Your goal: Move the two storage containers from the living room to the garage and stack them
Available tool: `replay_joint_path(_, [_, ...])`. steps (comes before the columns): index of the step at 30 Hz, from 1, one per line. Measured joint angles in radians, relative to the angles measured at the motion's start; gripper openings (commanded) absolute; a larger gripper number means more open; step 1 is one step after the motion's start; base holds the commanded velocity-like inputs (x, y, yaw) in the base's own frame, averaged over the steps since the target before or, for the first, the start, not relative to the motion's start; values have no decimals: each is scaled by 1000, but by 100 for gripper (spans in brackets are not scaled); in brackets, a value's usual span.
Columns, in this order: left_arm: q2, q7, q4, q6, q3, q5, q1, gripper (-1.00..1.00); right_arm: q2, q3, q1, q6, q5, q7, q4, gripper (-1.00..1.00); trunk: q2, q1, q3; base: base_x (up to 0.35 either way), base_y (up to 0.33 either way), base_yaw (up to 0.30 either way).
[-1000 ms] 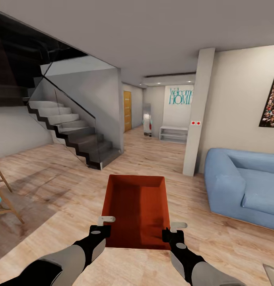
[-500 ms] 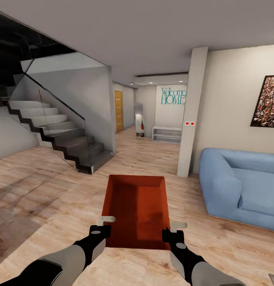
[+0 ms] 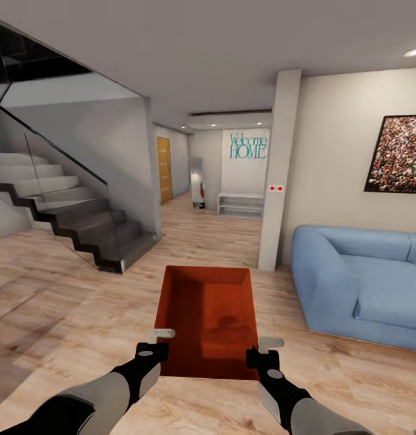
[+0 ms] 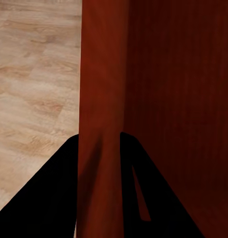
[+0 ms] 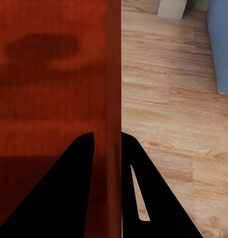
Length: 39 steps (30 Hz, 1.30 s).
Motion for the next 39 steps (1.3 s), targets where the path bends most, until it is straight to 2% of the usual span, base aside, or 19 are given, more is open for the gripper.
replay_joint_path(39, [1, -2, -1, 0, 4, 0, 0, -100, 1, -2, 0, 6, 7, -2, -6, -100, 0, 0, 0, 321, 97, 0])
